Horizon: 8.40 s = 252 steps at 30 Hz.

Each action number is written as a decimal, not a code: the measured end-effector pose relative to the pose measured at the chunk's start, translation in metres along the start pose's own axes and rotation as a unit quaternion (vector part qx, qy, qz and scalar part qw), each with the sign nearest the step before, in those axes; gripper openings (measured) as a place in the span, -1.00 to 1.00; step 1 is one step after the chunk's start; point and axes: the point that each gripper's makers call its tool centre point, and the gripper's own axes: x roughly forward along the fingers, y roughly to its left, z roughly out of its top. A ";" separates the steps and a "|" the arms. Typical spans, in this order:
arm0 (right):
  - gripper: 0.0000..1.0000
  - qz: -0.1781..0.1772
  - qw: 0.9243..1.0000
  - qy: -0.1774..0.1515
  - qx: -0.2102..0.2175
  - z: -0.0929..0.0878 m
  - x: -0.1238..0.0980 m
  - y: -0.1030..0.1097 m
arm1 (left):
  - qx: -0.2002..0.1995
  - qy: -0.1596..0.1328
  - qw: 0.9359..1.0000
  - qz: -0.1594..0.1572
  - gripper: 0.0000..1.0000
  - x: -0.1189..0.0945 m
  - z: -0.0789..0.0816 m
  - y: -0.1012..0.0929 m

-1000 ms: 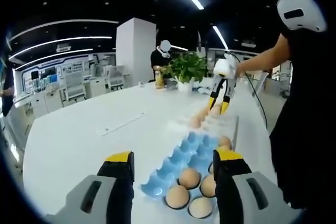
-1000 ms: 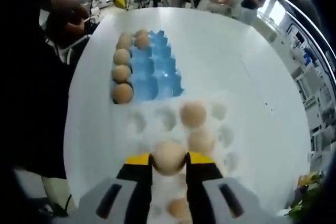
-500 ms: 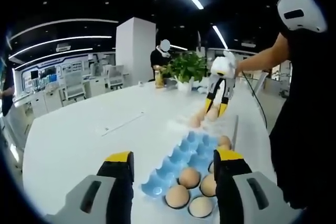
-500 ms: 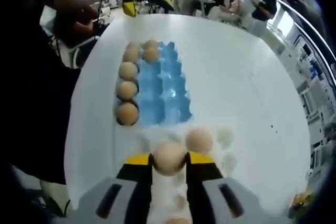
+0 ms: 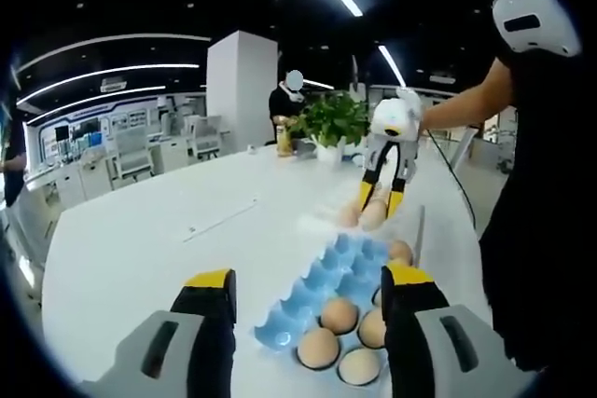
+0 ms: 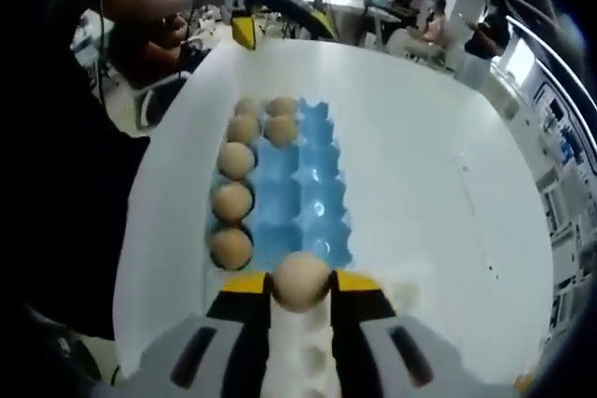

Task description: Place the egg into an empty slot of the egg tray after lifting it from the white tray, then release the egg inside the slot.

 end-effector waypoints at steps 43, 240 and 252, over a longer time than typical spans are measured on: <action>-0.52 0.050 0.996 -0.043 -0.061 0.078 0.056 0.016 | -0.008 -0.009 1.000 0.002 0.30 -0.001 0.000 0.000; -0.53 -0.052 0.976 0.110 0.180 -0.167 -0.084 0.004 | 0.015 0.000 1.000 -0.011 0.20 0.005 0.006 -0.004; -0.53 -0.046 0.982 0.090 0.158 -0.143 -0.077 0.003 | 0.016 -0.001 1.000 -0.011 0.22 0.005 0.005 -0.003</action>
